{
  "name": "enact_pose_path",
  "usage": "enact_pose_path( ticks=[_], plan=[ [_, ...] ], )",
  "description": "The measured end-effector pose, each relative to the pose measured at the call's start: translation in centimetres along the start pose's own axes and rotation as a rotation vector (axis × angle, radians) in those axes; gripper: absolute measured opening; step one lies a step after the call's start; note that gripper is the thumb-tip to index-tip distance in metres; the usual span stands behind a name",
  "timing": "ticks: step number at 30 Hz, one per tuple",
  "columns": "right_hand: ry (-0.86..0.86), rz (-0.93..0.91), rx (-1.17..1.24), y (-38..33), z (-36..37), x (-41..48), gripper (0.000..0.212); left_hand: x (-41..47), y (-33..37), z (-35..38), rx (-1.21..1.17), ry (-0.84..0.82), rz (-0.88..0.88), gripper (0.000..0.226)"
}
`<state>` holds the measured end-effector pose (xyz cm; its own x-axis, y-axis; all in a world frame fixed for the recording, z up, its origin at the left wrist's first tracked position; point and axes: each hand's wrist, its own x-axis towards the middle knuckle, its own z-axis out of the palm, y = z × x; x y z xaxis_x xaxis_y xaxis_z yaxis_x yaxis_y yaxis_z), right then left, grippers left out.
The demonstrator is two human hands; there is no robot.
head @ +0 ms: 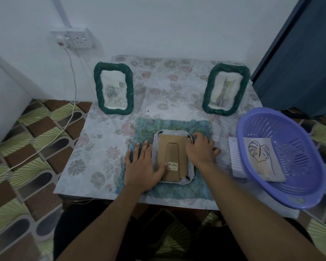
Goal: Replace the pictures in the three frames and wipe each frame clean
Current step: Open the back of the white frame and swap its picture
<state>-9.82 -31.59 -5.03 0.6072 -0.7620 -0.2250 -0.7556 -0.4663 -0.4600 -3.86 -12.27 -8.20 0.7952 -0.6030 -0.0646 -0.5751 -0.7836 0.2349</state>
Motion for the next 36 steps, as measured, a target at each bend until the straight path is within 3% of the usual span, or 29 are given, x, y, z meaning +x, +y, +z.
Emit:
enact_pose_path(
  ticks=[5,11,22,29,36],
  plan=[
    [0.055,-0.309,-0.132,1.9,1.1,-3.7,0.056,0.0,0.0,0.1,-0.011,0.003,-0.004,0.094],
    [-0.04,-0.477,-0.249,4.6,2.4,-6.2,0.067,0.0,0.0,0.2,-0.004,-0.006,-0.001,0.093],
    [-0.055,-0.46,-0.294,4.9,3.2,-6.8,0.065,-0.3,0.0,0.1,-0.094,0.072,0.003,0.094],
    [-0.054,-0.453,-0.299,4.7,3.1,-6.9,0.067,-0.9,-1.2,0.8,-0.307,0.231,0.134,0.04],
    [-0.029,-0.463,-0.286,4.7,3.2,-7.0,0.067,-4.2,-2.5,1.8,-0.2,0.25,0.345,0.041]
  ],
)
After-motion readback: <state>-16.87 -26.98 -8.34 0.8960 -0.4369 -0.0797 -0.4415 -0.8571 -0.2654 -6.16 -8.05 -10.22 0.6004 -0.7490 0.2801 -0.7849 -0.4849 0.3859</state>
